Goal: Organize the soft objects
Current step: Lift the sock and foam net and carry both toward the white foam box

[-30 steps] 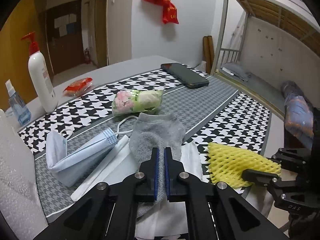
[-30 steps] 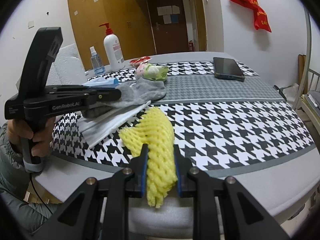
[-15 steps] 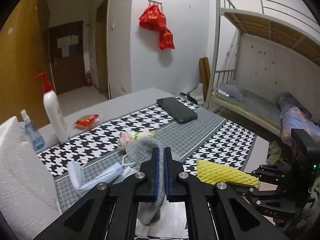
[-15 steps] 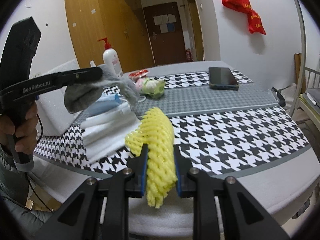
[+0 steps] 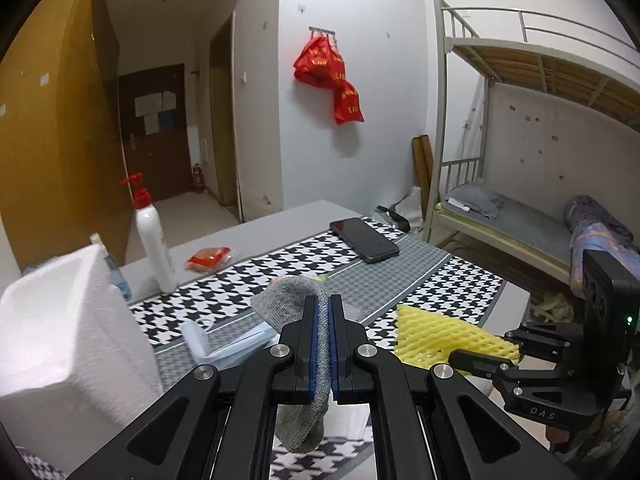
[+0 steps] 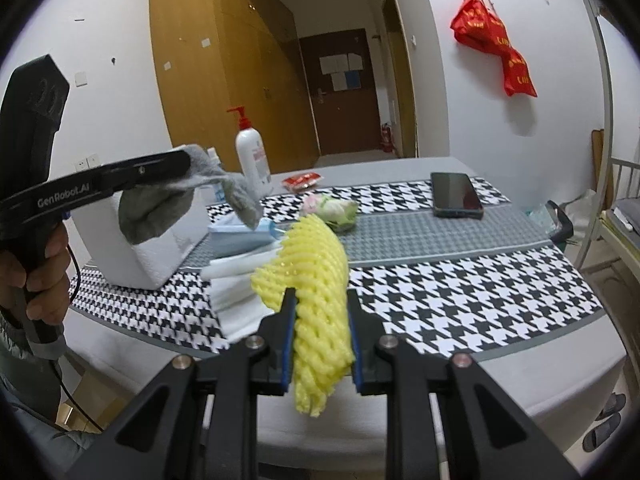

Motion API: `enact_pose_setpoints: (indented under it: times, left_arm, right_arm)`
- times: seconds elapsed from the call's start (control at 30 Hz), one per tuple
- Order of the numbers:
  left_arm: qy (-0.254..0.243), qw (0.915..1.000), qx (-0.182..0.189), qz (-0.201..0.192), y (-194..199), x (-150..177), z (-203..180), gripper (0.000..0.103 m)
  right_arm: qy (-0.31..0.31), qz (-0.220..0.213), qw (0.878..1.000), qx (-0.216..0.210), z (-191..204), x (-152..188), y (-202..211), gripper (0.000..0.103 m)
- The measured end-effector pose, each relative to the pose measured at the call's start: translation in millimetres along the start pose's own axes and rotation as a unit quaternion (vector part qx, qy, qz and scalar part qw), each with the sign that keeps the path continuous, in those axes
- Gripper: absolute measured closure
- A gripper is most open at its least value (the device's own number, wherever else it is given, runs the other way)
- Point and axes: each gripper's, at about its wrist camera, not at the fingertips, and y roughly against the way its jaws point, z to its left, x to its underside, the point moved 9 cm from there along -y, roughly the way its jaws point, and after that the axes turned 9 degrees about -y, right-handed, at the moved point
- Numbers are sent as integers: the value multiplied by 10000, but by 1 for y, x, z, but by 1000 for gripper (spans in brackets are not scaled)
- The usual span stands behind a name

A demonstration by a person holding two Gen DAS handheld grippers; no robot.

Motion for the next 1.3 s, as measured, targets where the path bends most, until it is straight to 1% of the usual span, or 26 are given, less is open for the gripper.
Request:
enact_pose_setpoints:
  times: [0.1, 0.13, 0.33, 0.47, 0.57, 0.63, 0.77, 0.9, 1.13, 1.3]
  left_arm:
    - [1, 9998, -84, -157, 16, -1, 5, 98]
    - [-27, 9997, -163, -172, 22, 1, 6, 98]
    - [27, 9997, -250, -45, 39, 15, 16, 98]
    - [84, 9991, -320, -247, 66, 19, 25, 98]
    - [143, 9987, -359, -319, 81, 22, 31, 98]
    - [117, 9985, -413, -354, 92, 24, 34, 98]
    - [142, 9967, -631, -484, 119, 30, 44, 98]
    - [339, 9951, -792, -490, 135, 37, 60, 98]
    - [566, 9870, -1390, -571, 164, 53, 94, 98]
    - [713, 9821, -1625, -633, 182, 59, 114, 98]
  right_arm:
    - [54, -48, 10000, -53, 11, -1, 4, 77]
    - [88, -75, 9999, -75, 15, -1, 6, 77]
    - [138, -142, 9997, -149, 37, 3, 11, 77]
    - [194, -218, 9994, -199, 53, 0, 16, 77]
    - [305, -273, 9990, -198, 67, -1, 18, 77]
    - [350, -291, 9986, -273, 79, -2, 19, 77]
    - [483, -358, 9974, -406, 104, -6, 18, 77]
    - [655, -340, 9956, -577, 130, -5, 15, 77]
    - [941, -300, 9912, -877, 170, -11, 6, 77]
    - [1125, -354, 9878, -1017, 194, -20, 3, 77]
